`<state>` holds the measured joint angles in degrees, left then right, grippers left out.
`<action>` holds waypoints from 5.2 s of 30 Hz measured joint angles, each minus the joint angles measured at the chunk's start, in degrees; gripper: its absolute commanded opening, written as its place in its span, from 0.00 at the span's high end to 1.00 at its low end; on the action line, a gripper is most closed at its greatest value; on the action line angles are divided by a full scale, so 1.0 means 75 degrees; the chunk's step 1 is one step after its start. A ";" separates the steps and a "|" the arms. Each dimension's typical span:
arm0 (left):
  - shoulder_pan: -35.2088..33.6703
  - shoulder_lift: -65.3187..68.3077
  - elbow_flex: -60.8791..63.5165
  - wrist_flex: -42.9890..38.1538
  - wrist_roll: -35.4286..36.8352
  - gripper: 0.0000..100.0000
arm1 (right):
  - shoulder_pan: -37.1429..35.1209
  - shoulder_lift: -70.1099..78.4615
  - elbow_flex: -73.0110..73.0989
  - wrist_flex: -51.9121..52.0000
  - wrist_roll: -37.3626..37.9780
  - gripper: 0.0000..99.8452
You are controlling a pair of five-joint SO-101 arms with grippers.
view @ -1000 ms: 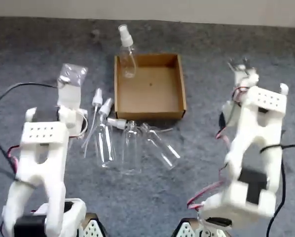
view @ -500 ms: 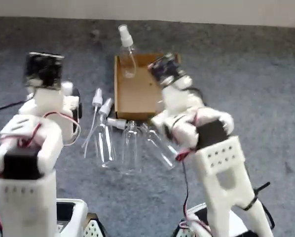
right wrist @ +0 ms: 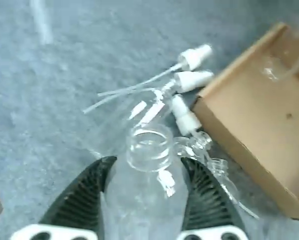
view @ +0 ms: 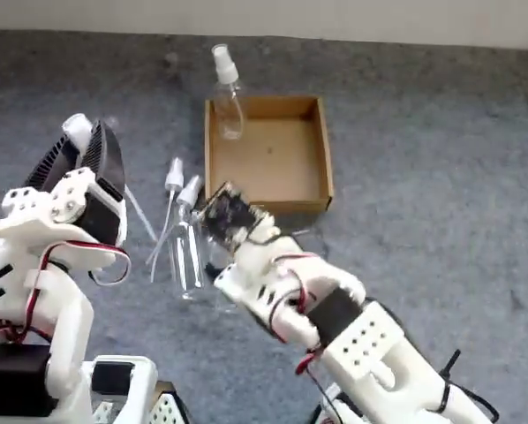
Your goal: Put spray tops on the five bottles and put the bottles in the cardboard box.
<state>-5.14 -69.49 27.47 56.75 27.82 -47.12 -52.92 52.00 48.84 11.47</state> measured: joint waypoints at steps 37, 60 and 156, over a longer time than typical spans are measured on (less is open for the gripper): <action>0.1782 -0.1793 0.3130 -0.1465 0.0633 1.00 | -0.0598 -0.0270 0.0481 -0.0410 -0.0352 1.00; 0.2778 -0.1829 0.4173 -0.0117 -0.1336 1.00 | -0.0586 -0.0270 0.0481 -0.0410 -0.0352 1.00; 0.1524 -0.1770 0.6435 -0.1993 -0.3622 0.82 | 0.3540 0.5087 -0.6412 -0.0410 -0.2274 1.00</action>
<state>6.29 -82.77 75.74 41.80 0.66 -20.57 -14.77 3.91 45.76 -5.58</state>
